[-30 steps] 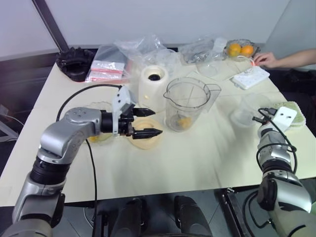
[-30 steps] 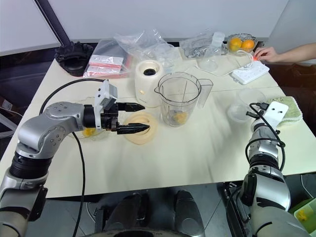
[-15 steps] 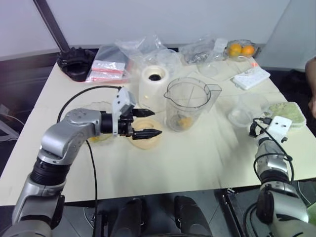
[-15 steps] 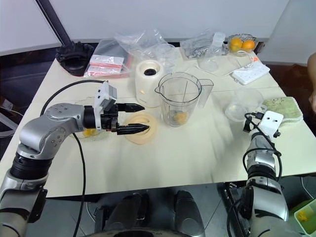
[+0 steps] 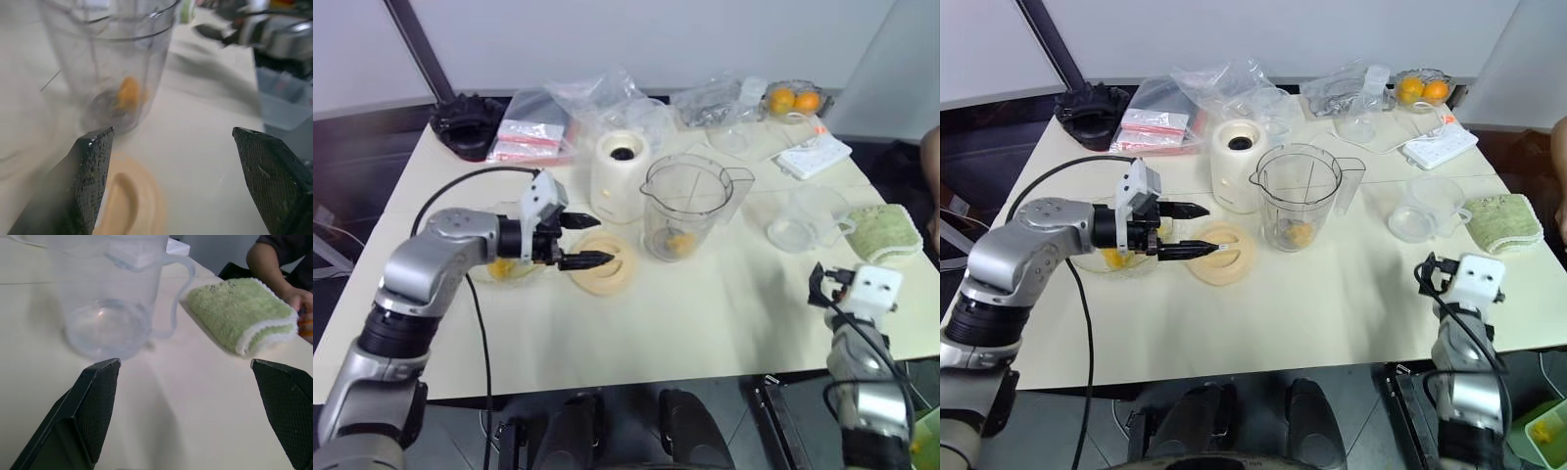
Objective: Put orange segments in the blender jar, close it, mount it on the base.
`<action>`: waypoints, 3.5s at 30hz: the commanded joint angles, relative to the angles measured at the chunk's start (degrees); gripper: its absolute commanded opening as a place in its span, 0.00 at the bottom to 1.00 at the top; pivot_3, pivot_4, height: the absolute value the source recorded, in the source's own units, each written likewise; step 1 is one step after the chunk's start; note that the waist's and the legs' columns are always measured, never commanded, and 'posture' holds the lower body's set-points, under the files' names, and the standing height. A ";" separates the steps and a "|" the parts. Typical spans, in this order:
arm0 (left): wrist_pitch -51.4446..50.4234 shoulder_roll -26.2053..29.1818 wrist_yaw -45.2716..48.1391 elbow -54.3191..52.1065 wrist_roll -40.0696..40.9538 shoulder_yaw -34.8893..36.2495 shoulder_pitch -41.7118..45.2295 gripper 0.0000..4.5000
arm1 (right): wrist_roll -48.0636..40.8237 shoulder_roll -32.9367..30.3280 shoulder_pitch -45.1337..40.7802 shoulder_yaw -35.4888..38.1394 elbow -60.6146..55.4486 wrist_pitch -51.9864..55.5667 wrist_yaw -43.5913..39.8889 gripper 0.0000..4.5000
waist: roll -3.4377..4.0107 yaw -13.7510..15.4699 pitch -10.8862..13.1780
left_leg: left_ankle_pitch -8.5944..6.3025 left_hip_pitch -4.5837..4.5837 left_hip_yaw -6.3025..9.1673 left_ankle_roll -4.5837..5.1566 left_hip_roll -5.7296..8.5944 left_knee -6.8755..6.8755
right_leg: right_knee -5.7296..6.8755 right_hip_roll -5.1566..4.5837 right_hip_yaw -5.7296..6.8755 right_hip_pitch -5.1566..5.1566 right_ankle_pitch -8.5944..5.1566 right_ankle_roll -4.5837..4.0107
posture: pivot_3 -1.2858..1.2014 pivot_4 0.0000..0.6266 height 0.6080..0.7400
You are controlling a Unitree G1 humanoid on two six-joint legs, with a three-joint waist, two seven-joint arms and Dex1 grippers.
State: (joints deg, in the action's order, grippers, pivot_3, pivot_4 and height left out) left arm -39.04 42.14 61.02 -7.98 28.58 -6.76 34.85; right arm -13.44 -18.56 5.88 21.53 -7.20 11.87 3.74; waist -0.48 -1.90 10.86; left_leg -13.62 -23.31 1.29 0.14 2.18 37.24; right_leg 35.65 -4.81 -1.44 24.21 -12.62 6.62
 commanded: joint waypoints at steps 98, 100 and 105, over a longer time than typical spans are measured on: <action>29.90 -40.54 6.92 86.42 -40.45 -6.61 71.03 0.05 | -14.55 -4.14 0.38 -4.52 -31.20 20.08 -12.94 1.00 | -0.37 2.50 0.12 | -0.34 -1.10 0.16 0.57 0.06 1.00 | -0.18 0.02 0.33 0.40 0.16 0.45 | 0.52 0.24 1.00; 29.62 -41.22 6.21 86.50 -40.93 -6.39 70.94 0.05 | -14.07 -3.60 0.92 -4.86 -31.49 19.91 -12.79 1.00 | -0.37 2.48 0.12 | -0.34 -1.09 0.17 0.57 0.05 1.00 | -0.17 0.03 0.33 0.40 0.16 0.45 | 0.52 0.24 1.00; 29.52 -43.06 3.73 86.72 -42.66 -6.62 69.45 0.05 | -13.50 -2.37 1.60 -4.53 -32.32 19.85 -12.12 1.00 | -0.36 2.58 0.11 | -0.34 -1.08 0.17 0.57 0.05 1.00 | -0.16 0.03 0.33 0.39 0.16 0.45 | 0.52 0.24 1.00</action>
State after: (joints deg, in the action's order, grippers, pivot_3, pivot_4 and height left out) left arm -9.67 -0.71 65.67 79.14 -13.45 -14.30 103.93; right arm -27.23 -21.14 7.38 16.19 -36.46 33.19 -8.76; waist -0.85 0.68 10.97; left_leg -13.96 -24.39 1.45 0.71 2.23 38.25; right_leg 35.48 -4.78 -1.12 24.60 -12.46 7.06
